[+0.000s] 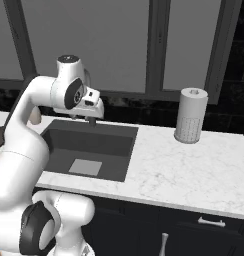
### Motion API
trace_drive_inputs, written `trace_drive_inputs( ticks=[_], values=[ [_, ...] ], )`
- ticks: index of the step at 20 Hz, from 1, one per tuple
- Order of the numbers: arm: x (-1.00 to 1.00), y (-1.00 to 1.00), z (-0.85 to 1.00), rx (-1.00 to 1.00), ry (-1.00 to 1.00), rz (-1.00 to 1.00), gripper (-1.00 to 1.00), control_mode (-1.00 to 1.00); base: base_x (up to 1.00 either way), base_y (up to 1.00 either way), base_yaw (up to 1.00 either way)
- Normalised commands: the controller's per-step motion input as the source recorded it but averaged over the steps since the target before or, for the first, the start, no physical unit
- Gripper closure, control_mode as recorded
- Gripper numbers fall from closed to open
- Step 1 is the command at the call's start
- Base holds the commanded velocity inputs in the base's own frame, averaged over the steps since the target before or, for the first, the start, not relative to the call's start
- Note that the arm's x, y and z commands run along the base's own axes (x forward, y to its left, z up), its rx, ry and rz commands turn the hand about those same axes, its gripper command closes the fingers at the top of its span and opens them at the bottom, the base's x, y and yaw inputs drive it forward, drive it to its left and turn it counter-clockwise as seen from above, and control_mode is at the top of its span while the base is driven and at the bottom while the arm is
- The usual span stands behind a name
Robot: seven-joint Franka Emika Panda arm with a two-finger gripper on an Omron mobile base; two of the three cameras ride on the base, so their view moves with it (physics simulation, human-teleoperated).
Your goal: Pick the pan and sponge and place them into the sink. Then turn on the water.
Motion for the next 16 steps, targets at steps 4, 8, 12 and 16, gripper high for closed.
trace_drive_inputs(
  ticks=[4, 8, 12, 16],
  values=[
    [-0.15, 0.08, 0.00, 0.00, -0.05, 0.00, -1.00, -1.00, 0.00, 0.00, 0.00],
    [-0.33, 0.66, -0.01, 0.00, -0.14, 0.00, -1.00, -1.00, 0.00, 0.00, 0.00],
    [-0.32, 0.89, -0.01, -0.02, -0.15, 0.00, -1.00, -1.00, 0.00, 0.00, 0.00],
    [-0.24, 1.00, -0.05, -0.06, -0.11, 0.00, -1.00, -1.00, 0.00, 0.00, 0.00]
  ],
)
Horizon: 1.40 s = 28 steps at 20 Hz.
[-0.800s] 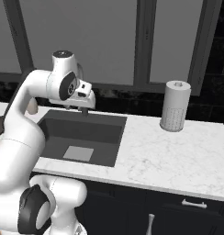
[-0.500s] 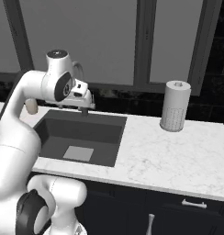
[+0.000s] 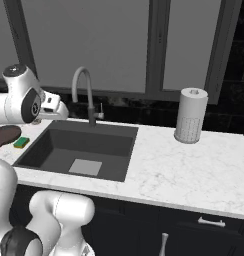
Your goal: Pick the pan and sponge and place them into the sink. Then turn on the water.
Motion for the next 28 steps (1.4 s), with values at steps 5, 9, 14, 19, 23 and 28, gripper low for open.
trace_drive_inputs(
  ticks=[5, 9, 14, 19, 23, 28],
  values=[
    [-0.05, 0.99, -0.23, 0.00, 0.06, 0.00, -1.00, -1.00, 0.00, 0.00, 0.00],
    [0.00, 1.00, -0.37, 0.00, 0.27, -0.05, -1.00, -1.00, 0.00, 0.00, 0.00],
    [0.00, 1.00, -0.20, -0.11, 0.47, -0.06, -1.00, -1.00, 0.00, 0.00, 0.00],
    [0.06, 1.00, -0.23, -0.15, 0.20, 0.00, -1.00, -1.00, 0.00, 0.00, 0.00],
    [0.24, 1.00, -0.36, -0.13, 0.09, 0.00, -1.00, -1.00, 0.00, 0.00, 0.00],
    [0.32, 0.88, -0.46, -0.07, 0.08, 0.00, -1.00, -1.00, 0.00, 0.00, 0.00]
  ],
)
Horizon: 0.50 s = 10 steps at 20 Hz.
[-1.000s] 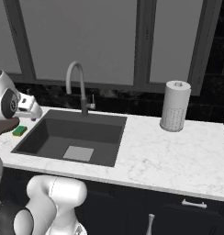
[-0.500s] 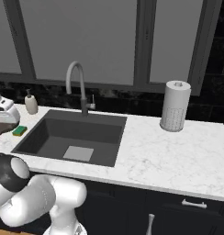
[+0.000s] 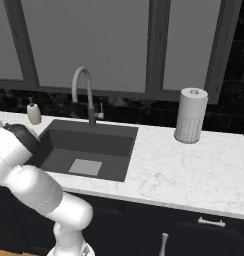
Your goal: Pick the pan and sponge and place them into the sink. Then turn on the water.
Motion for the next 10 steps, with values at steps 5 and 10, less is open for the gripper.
trace_drive_inputs(
  ticks=[5, 10],
  values=[
    [0.26, 0.73, -0.45, -0.03, 0.04, 0.00, -1.00, -1.00, 0.00, 0.00, 0.00],
    [0.24, 0.67, -0.49, -0.03, 0.03, -0.01, -1.00, -1.00, 0.00, 0.00, 0.00]
  ],
)
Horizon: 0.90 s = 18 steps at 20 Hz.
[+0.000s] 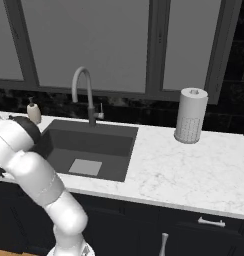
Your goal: Pick the pan and sponge and place them into the sink. Then turn on the water.
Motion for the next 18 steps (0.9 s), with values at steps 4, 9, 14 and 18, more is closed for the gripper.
trace_drive_inputs(
  ticks=[4, 9, 14, 18],
  values=[
    [0.33, 0.61, -0.32, -0.03, 0.09, 0.00, -1.00, -1.00, 0.00, 0.00, 0.00],
    [0.38, 0.55, -0.04, -0.01, 0.07, -0.01, -1.00, -1.00, 0.00, 0.00, 0.00],
    [0.27, 0.38, -0.17, -0.04, 0.02, 0.00, -1.00, -1.00, 0.00, 0.00, 0.00],
    [0.26, 0.36, -0.21, -0.06, 0.00, 0.00, -1.00, -1.00, 0.00, 0.00, 0.00]
  ],
)
